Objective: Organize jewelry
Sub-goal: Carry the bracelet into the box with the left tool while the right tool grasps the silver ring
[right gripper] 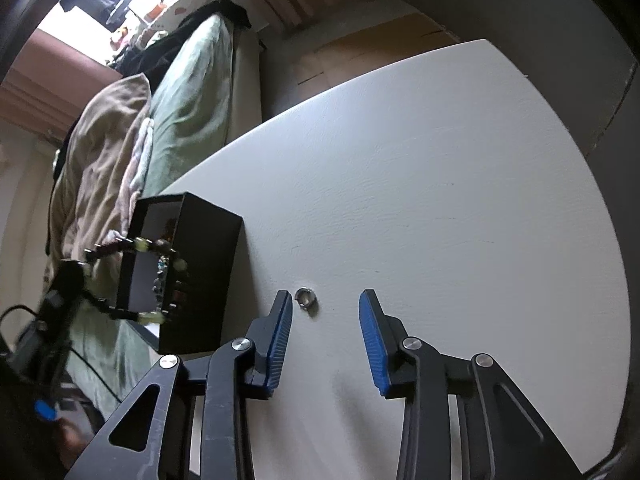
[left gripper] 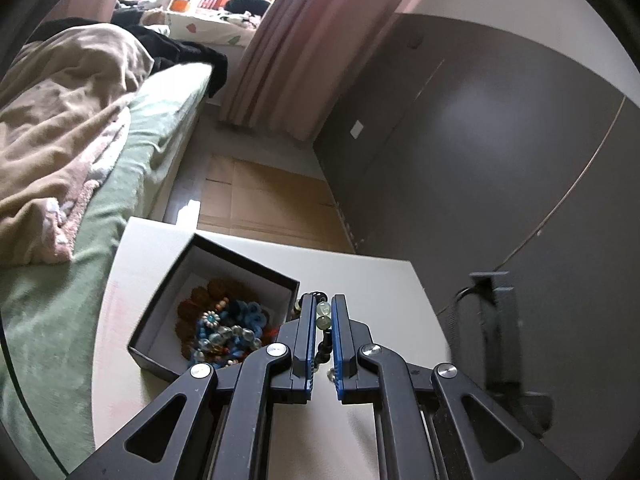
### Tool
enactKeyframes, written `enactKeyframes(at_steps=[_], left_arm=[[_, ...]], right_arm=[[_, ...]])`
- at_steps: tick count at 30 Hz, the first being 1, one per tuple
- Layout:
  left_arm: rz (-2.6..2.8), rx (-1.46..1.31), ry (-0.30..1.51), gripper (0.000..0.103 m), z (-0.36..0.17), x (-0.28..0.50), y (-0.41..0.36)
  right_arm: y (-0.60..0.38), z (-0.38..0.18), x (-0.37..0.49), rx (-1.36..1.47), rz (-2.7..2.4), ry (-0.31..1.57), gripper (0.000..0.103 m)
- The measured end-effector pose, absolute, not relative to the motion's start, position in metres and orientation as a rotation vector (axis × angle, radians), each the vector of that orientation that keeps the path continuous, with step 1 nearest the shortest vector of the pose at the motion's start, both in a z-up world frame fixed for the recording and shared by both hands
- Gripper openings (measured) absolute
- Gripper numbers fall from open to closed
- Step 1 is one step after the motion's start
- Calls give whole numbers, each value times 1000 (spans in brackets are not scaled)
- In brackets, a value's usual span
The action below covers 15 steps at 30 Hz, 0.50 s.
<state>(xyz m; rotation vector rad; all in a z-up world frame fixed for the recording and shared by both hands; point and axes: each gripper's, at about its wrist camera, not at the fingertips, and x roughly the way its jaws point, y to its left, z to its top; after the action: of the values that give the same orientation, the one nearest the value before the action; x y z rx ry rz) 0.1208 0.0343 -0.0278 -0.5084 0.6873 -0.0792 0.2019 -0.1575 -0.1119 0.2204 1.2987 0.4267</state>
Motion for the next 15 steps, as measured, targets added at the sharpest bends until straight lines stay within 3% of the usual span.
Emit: enactKeyframes(at_steps=[15], left_arm=[[-26,-556,653,7,-21,112,71]], right_arm=[[-118,-117,203,19,370,1257,29]])
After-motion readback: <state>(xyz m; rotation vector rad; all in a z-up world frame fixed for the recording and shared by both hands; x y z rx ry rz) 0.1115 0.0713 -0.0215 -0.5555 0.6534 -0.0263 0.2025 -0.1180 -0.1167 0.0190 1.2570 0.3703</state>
